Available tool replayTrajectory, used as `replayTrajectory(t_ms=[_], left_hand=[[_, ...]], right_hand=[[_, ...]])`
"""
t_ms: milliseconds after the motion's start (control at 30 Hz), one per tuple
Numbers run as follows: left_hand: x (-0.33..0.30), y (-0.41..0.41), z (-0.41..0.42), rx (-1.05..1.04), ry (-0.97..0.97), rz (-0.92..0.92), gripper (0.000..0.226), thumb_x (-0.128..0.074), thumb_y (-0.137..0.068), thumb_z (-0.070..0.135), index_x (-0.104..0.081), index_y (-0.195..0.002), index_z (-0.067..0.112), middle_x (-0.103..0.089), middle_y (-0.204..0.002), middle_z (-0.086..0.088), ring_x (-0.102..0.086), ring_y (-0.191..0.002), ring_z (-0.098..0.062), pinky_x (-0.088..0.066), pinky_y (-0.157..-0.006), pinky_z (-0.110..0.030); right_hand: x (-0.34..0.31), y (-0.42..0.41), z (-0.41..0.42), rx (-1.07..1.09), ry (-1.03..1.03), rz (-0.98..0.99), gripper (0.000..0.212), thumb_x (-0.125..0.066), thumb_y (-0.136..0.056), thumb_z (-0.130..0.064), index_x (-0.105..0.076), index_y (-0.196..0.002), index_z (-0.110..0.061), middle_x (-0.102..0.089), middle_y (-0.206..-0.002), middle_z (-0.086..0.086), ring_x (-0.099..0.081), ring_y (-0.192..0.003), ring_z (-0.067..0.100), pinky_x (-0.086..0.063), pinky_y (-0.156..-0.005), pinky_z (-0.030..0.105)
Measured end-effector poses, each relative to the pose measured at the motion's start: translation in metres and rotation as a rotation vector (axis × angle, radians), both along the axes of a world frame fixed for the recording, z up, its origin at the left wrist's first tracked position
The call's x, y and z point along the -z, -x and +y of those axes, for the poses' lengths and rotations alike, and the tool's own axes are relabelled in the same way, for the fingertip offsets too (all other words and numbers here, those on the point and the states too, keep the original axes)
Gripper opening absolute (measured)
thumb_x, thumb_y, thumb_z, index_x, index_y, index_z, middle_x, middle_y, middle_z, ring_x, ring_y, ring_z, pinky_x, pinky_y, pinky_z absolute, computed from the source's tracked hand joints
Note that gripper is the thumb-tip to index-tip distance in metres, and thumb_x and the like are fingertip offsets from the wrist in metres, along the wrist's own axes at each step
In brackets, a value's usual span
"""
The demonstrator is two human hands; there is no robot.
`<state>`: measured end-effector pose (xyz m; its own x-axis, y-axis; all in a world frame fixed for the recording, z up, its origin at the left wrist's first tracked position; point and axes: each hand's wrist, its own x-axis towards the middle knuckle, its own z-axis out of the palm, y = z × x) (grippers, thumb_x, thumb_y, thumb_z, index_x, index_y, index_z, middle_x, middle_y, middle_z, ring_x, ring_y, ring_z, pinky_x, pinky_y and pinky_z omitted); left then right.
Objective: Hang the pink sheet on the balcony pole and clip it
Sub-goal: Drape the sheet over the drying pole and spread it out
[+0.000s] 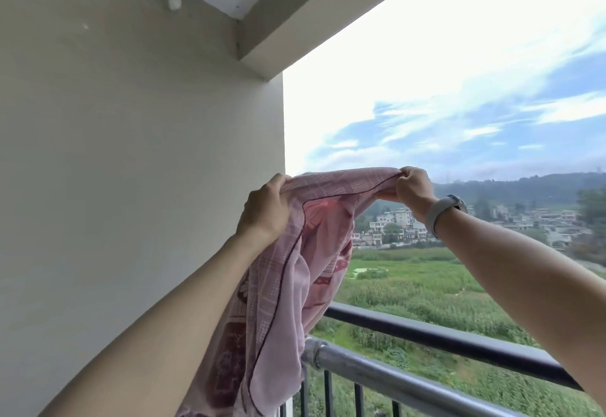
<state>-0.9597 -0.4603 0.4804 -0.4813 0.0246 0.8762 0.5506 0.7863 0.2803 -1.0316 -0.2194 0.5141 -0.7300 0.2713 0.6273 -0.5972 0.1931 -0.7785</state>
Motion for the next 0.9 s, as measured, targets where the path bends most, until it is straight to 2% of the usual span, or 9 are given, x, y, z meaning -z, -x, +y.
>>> replayTrajectory(t_ms=[200, 267, 367, 433, 500, 600, 700, 800, 900], left_hand=[[0.033, -0.071, 0.019, -0.345, 0.418, 0.033, 0.069, -0.057, -0.071, 0.065, -0.039, -0.122, 0.023, -0.066, -0.087, -0.007, -0.062, -0.077, -0.030, -0.035, -0.060, -0.028], [0.034, -0.093, 0.014, -0.482, 0.463, 0.025, 0.070, -0.064, -0.069, 0.061, -0.035, -0.121, 0.024, -0.067, -0.098, -0.010, -0.063, -0.085, -0.035, -0.037, -0.063, -0.031], [0.041, -0.119, -0.006, -0.543, 0.277, -0.021, 0.055, -0.063, -0.076, 0.038, -0.035, -0.121, 0.022, -0.060, -0.113, -0.013, -0.059, -0.092, -0.039, -0.037, -0.067, -0.034], [0.055, -0.131, -0.018, -0.552, 0.176, -0.118, 0.041, -0.060, -0.078, 0.030, -0.044, -0.114, 0.019, -0.062, -0.110, -0.014, -0.059, -0.092, -0.038, -0.036, -0.067, -0.031], [0.073, -0.137, -0.022, -0.480, 0.161, -0.304, 0.019, -0.055, -0.082, 0.027, -0.052, -0.099, 0.018, -0.065, -0.101, -0.017, -0.059, -0.091, -0.038, -0.037, -0.065, -0.030], [0.102, -0.138, -0.011, -0.267, 0.249, -0.490, 0.009, -0.047, -0.082, 0.013, -0.052, -0.084, 0.021, -0.065, -0.102, -0.018, -0.057, -0.099, -0.035, -0.045, -0.078, -0.032], [0.142, -0.132, 0.014, 0.016, 0.342, -0.652, 0.044, -0.053, -0.082, 0.017, -0.047, -0.125, 0.023, -0.056, -0.126, -0.007, -0.051, -0.116, -0.024, -0.035, -0.093, -0.021], [0.179, -0.126, 0.019, 0.216, 0.410, -0.853, 0.080, -0.068, -0.073, 0.036, -0.024, -0.139, 0.031, -0.045, -0.138, 0.004, -0.046, -0.120, -0.012, -0.035, -0.097, -0.022], [0.198, -0.116, -0.014, 0.243, 0.345, -0.781, 0.070, -0.069, -0.073, 0.042, -0.038, -0.134, 0.027, -0.044, -0.136, 0.007, -0.042, -0.122, -0.008, -0.033, -0.102, -0.023]], right_hand=[[0.023, -0.044, 0.033, -0.023, -0.176, 0.013, 0.018, -0.047, -0.084, 0.008, -0.054, -0.073, -0.005, -0.066, -0.085, 0.023, -0.067, -0.080, 0.035, -0.058, -0.070, 0.043], [0.016, -0.060, 0.026, -0.054, -0.194, 0.059, 0.016, -0.051, -0.083, 0.008, -0.055, -0.074, -0.005, -0.065, -0.080, 0.019, -0.068, -0.076, 0.033, -0.059, -0.066, 0.041], [0.015, -0.075, 0.009, -0.111, -0.207, 0.117, 0.007, -0.053, -0.083, 0.007, -0.056, -0.083, 0.000, -0.064, -0.088, 0.018, -0.067, -0.079, 0.030, -0.057, -0.072, 0.040], [0.032, -0.080, 0.007, -0.027, -0.409, 0.131, 0.009, -0.054, -0.083, 0.006, -0.058, -0.090, 0.003, -0.064, -0.092, 0.017, -0.064, -0.083, 0.027, -0.054, -0.076, 0.036], [0.060, -0.088, 0.013, 0.101, -0.853, 0.057, 0.009, -0.052, -0.084, 0.003, -0.060, -0.088, 0.002, -0.064, -0.087, 0.016, -0.061, -0.074, 0.023, -0.052, -0.064, 0.028], [0.102, -0.106, 0.015, 0.047, -1.424, -0.399, 0.020, -0.044, -0.089, -0.005, -0.062, -0.099, -0.005, -0.063, -0.088, 0.009, -0.058, -0.069, 0.014, -0.049, -0.055, 0.014], [0.129, -0.116, -0.004, -0.061, -1.464, -0.631, 0.029, -0.045, -0.089, -0.005, -0.057, -0.116, -0.006, -0.065, -0.104, 0.007, -0.060, -0.075, 0.015, -0.051, -0.062, 0.028], [0.141, -0.120, -0.040, -0.023, -1.385, -0.348, 0.036, -0.036, -0.089, 0.000, -0.057, -0.118, -0.006, -0.063, -0.111, 0.013, -0.060, -0.091, 0.025, -0.051, -0.078, 0.034], [0.151, -0.124, -0.082, -0.031, -1.214, -0.111, 0.036, -0.033, -0.091, -0.002, -0.058, -0.116, -0.009, -0.062, -0.117, 0.012, -0.058, -0.103, 0.027, -0.047, -0.090, 0.039]])
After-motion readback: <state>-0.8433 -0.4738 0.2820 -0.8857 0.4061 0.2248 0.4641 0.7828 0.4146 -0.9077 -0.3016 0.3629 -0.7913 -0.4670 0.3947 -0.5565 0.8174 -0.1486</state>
